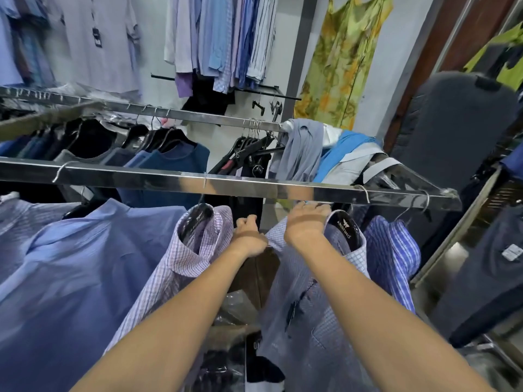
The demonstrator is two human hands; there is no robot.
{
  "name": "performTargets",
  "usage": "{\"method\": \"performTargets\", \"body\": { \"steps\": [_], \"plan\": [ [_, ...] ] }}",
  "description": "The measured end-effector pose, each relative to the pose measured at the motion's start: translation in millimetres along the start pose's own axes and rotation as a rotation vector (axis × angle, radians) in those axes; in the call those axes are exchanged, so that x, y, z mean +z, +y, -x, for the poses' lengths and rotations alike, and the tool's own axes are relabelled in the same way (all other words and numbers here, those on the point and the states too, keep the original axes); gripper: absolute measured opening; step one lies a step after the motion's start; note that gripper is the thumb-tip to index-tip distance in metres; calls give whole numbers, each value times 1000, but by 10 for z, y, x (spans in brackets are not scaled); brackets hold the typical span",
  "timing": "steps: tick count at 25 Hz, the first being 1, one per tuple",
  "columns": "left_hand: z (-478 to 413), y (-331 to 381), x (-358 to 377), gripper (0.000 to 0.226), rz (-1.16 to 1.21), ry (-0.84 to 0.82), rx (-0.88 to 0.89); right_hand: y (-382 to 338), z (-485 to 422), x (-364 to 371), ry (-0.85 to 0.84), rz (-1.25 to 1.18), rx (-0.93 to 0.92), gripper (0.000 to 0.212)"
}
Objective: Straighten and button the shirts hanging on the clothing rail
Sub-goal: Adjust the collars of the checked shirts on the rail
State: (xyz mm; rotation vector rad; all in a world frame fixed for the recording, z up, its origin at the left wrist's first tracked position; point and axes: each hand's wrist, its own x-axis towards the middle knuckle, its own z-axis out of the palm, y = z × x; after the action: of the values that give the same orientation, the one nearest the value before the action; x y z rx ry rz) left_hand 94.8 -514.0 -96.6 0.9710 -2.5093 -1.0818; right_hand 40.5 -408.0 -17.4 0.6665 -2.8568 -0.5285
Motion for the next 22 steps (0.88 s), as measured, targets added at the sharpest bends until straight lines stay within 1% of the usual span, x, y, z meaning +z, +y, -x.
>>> {"method": "performTargets", "body": {
  "steps": [2,3,5,8,10,12,13,15,16,20,21,22],
  "plan": [
    [-20,-103,-40,61,-21,10,-38,25,-130,7,-3,11,27,53],
    [-34,-154,-60,60,-34,10,-57,32,-166,-5,-29,12,25,48],
    [-48,-228,-94,60,-65,-10,-72,16,-194,-9,-76,38,7,44],
    [-45,-299,-135,63,-80,-73,-31,-74,-109,-18,-83,16,-35,42],
    [-42,-337,-157,66,-18,-146,-8,-152,-17,-24,-72,-39,-95,38],
    [-37,-367,-180,62,23,-199,28,-225,81,-35,-53,-78,-165,32],
    [-35,-370,-195,62,20,-211,48,-252,130,-43,-44,-78,-201,32],
    [-7,-367,-240,67,-23,-235,72,-282,219,-58,-22,-62,-265,42],
    [11,-375,-261,65,-64,-252,84,-286,253,-66,-9,-52,-289,47],
    [65,-460,-261,33,-207,-339,106,-276,301,-34,28,-22,-327,52],
    [79,-496,-235,33,-224,-351,94,-282,309,-9,35,-35,-336,53],
    [104,-530,-205,42,-242,-358,72,-294,318,17,41,-54,-349,53]
  ]
}}
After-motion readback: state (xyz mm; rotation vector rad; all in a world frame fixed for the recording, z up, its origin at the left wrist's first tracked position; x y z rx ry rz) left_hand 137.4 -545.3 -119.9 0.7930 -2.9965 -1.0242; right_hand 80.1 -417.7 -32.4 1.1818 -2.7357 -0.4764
